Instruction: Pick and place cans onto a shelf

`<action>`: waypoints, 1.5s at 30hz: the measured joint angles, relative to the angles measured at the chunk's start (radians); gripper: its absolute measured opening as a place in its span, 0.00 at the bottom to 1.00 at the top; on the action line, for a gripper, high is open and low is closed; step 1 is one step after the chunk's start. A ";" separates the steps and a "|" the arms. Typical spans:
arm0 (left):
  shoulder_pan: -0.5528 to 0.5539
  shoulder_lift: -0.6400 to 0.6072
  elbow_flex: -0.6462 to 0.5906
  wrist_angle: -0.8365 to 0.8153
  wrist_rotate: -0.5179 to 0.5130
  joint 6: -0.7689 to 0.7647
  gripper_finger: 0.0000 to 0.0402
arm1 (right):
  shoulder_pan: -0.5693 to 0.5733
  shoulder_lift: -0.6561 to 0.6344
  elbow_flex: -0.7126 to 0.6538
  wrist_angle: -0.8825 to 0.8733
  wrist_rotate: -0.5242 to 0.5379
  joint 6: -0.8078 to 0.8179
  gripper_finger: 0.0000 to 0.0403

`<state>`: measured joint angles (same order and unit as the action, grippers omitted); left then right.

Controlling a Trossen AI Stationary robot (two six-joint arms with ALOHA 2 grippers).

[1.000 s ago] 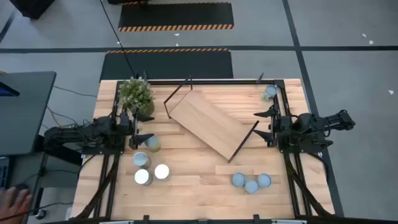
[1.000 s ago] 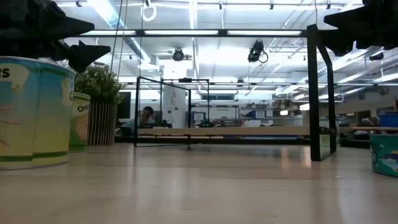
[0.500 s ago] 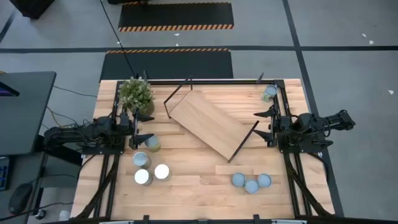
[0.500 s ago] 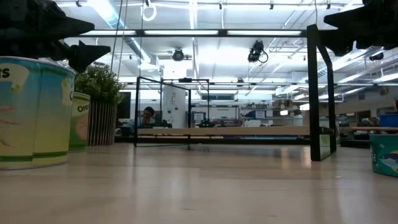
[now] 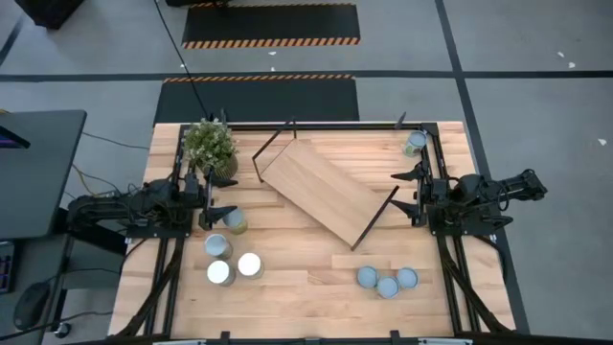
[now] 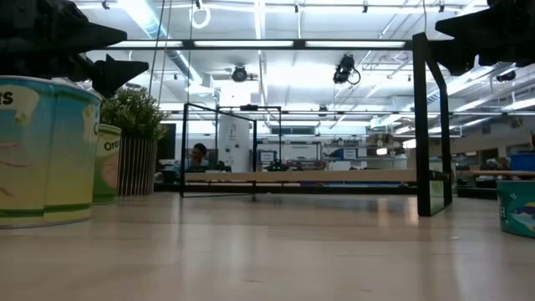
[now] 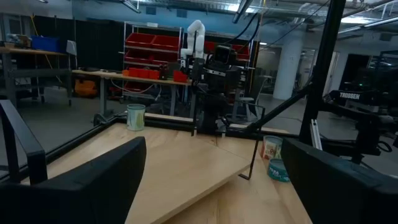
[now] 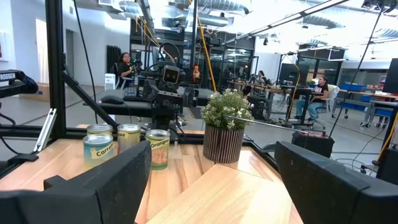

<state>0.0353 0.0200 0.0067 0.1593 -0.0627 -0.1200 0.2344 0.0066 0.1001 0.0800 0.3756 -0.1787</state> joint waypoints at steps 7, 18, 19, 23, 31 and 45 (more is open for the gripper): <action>0.000 0.000 0.000 -0.004 0.001 -0.149 0.94 | 0.000 0.000 0.000 0.008 -0.001 -0.002 0.87; 0.000 0.000 0.000 0.013 0.008 -0.184 0.94 | 0.000 0.000 0.000 0.104 -0.044 0.055 0.87; 0.000 0.000 0.000 0.010 0.008 -0.186 0.94 | 0.000 0.000 0.000 0.118 -0.051 0.040 0.87; 0.000 0.000 0.000 0.012 0.021 -0.213 0.94 | 0.000 0.003 0.000 0.200 -0.093 0.004 0.87; 0.000 0.000 0.000 0.058 -0.038 -0.153 0.94 | -0.001 0.007 0.000 0.279 0.029 0.006 0.87; 0.000 0.000 0.000 0.057 -0.041 -0.104 0.94 | -0.043 0.027 0.000 0.316 0.102 0.001 0.87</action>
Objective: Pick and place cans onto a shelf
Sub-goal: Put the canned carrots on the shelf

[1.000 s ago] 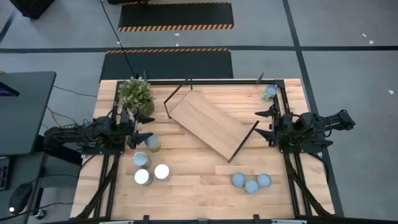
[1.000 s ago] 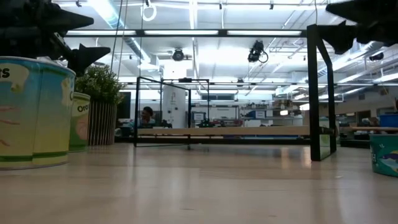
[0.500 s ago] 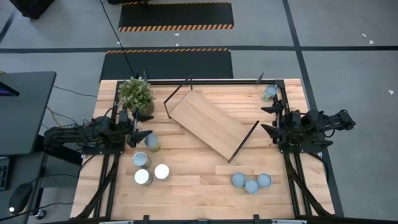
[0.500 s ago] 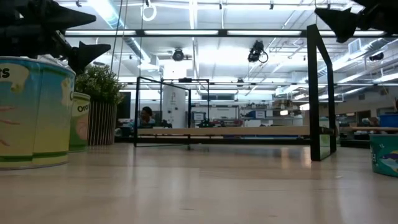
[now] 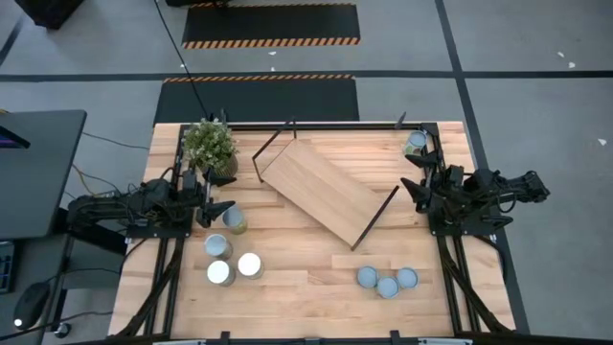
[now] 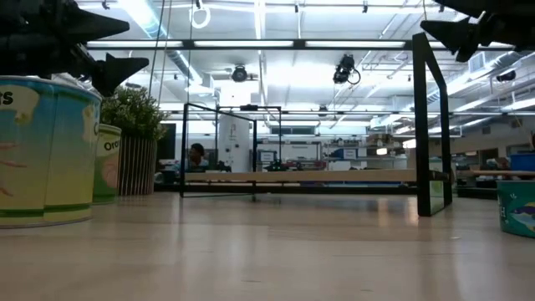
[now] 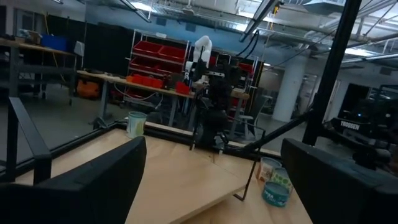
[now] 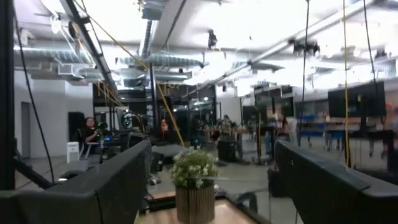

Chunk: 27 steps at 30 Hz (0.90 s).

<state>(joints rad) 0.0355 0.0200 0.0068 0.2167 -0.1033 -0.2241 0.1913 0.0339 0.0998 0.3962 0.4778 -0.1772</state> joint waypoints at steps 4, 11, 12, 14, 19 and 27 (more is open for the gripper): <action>0.000 0.000 0.000 -0.005 0.020 -0.105 0.94 | -0.030 0.087 0.000 0.001 -0.003 0.052 0.87; 0.000 0.000 0.000 -0.005 -0.002 -0.121 0.94 | -0.098 0.291 0.038 0.059 -0.022 0.061 0.87; 0.000 0.000 0.000 -0.005 -0.015 -0.121 0.94 | -0.108 0.316 0.044 0.061 -0.031 0.062 0.87; 0.000 0.000 0.000 -0.005 -0.072 -0.122 0.94 | -0.131 0.365 0.057 0.073 -0.045 0.062 0.87; 0.000 0.000 0.000 -0.004 -0.183 -0.072 0.94 | -0.186 0.490 0.105 0.081 -0.105 0.102 0.87; 0.001 0.000 0.000 0.023 -0.215 0.026 0.94 | -0.207 0.702 0.248 -0.061 -0.166 0.148 0.87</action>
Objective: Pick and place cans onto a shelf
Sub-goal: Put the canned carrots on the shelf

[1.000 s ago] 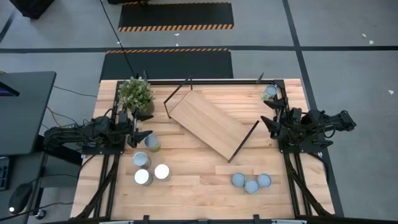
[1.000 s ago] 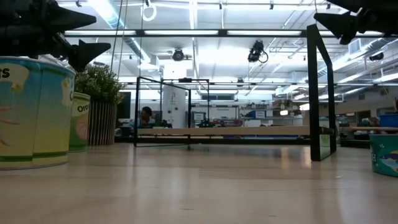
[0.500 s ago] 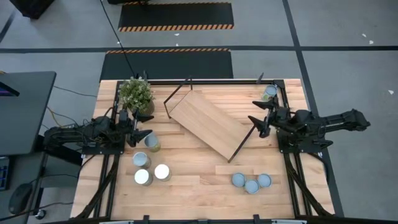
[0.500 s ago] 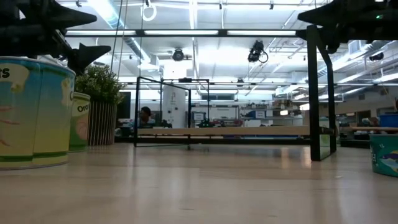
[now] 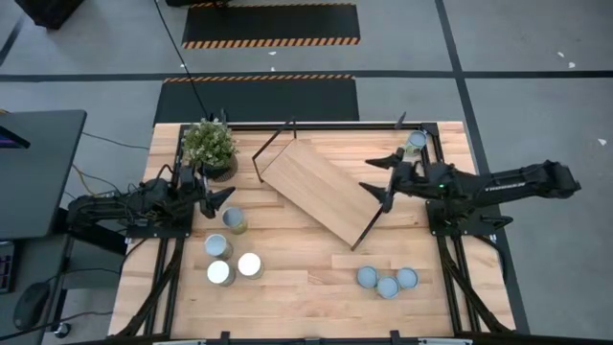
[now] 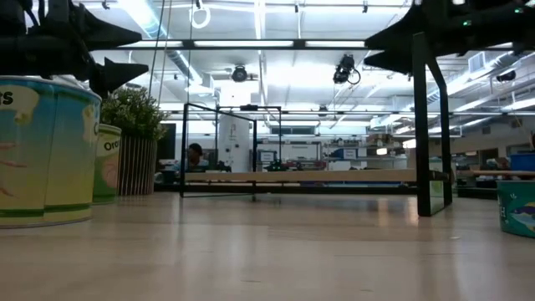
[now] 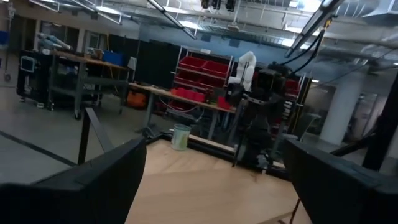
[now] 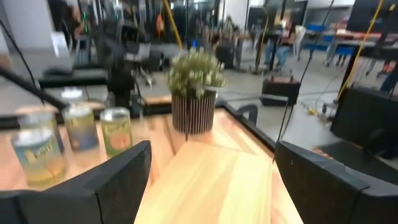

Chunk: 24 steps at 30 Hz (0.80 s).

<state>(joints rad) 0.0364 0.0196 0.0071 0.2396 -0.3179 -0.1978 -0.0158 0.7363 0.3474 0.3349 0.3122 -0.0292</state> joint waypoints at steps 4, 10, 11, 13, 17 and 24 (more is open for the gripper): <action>0.000 0.000 0.000 0.004 -0.001 -0.013 0.94 | 0.015 0.103 0.037 0.000 -0.013 -0.027 0.87; 0.000 0.000 0.000 0.004 0.002 -0.030 0.94 | 0.028 0.221 0.166 -0.052 -0.020 -0.032 0.87; -0.001 0.000 0.000 0.004 0.012 -0.037 0.94 | 0.027 0.237 0.196 -0.079 -0.021 -0.042 0.87; -0.001 0.000 0.000 0.004 0.049 -0.053 0.94 | 0.027 0.267 0.253 -0.135 -0.021 -0.054 0.87; -0.001 0.000 0.000 0.001 0.086 -0.053 0.94 | 0.037 0.295 0.370 -0.291 -0.020 -0.041 0.87; -0.001 0.000 0.000 -0.023 0.086 -0.053 0.94 | 0.041 0.318 0.498 -0.544 0.061 -0.014 0.87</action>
<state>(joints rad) 0.0353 0.0196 0.0071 0.2162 -0.2321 -0.2512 0.0248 1.0544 0.8457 -0.2095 0.3735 -0.0431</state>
